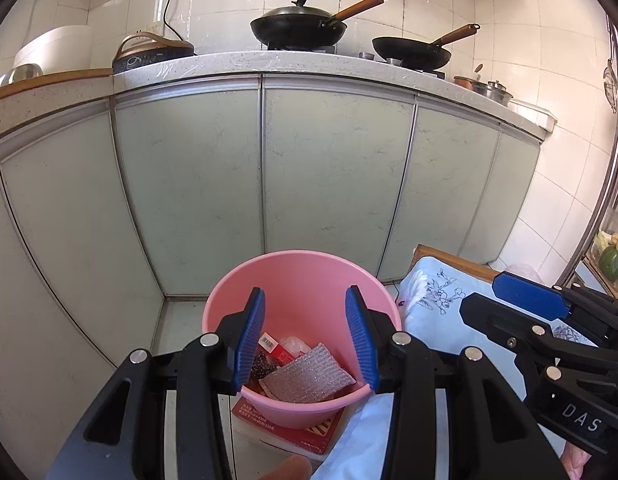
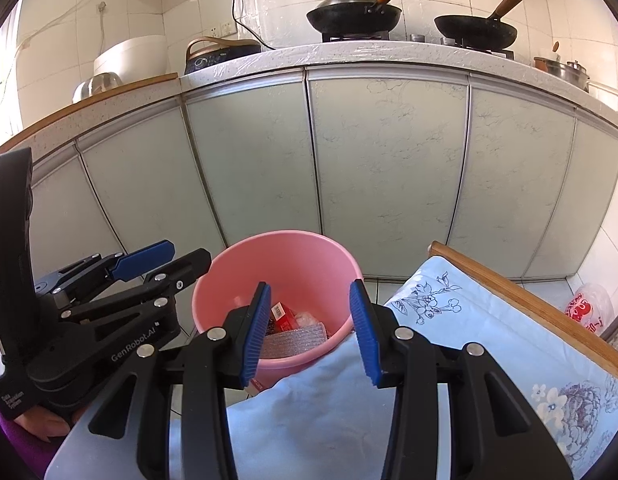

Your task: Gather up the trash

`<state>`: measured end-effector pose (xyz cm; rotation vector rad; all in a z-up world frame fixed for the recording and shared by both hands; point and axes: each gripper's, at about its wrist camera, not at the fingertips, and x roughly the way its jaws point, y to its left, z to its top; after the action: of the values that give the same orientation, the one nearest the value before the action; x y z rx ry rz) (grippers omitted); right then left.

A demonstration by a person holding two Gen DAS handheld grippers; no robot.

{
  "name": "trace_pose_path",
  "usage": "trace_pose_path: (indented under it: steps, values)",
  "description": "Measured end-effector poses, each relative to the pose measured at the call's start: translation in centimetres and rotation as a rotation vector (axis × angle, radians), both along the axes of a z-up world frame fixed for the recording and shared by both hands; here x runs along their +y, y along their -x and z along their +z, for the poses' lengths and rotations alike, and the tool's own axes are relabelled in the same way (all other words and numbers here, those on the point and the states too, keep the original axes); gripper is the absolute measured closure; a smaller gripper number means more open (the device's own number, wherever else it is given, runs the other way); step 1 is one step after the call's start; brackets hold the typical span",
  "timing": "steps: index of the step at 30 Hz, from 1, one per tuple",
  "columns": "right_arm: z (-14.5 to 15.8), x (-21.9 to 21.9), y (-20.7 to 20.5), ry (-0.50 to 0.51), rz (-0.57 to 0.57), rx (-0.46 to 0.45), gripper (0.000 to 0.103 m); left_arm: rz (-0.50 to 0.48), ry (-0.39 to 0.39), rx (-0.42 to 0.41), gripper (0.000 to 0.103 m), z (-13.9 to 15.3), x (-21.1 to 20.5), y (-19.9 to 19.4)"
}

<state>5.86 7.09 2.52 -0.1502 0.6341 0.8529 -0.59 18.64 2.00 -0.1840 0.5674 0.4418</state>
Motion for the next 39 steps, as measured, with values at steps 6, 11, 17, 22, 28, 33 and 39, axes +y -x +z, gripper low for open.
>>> trace_pose_path:
  steps: [6, 11, 17, 22, 28, 33, 39]
  values:
    - [0.1, -0.1, 0.3, 0.003, -0.023, -0.012, 0.061, 0.019, 0.015, 0.001, 0.062, 0.0, 0.0, 0.2]
    - [0.2, -0.2, 0.7, 0.009, -0.038, -0.036, 0.052, 0.03, 0.02, 0.003, 0.062, 0.0, -0.3, 0.5]
    - [0.7, -0.2, 1.0, 0.004, -0.077, -0.073, 0.052, 0.051, 0.016, 0.006, 0.062, 0.1, -0.5, 0.6]
    - [0.5, -0.2, 1.1, 0.014, -0.098, -0.082, 0.052, 0.07, 0.011, 0.0, 0.062, 0.2, -0.8, 1.0]
    - [0.2, -0.6, 1.7, 0.013, -0.117, -0.082, 0.051, 0.111, 0.012, -0.027, 0.03, 0.7, -1.2, 2.0]
    - [0.4, -1.6, 2.4, -0.002, -0.13, -0.089, 0.051, 0.105, -0.002, -0.053, 0.028, 1.4, -2.0, 2.8]
    - [1.1, -3.2, 3.4, -0.018, -0.146, -0.119, 0.051, 0.093, -0.021, -0.073, 0.028, 2.4, -3.4, 3.6]
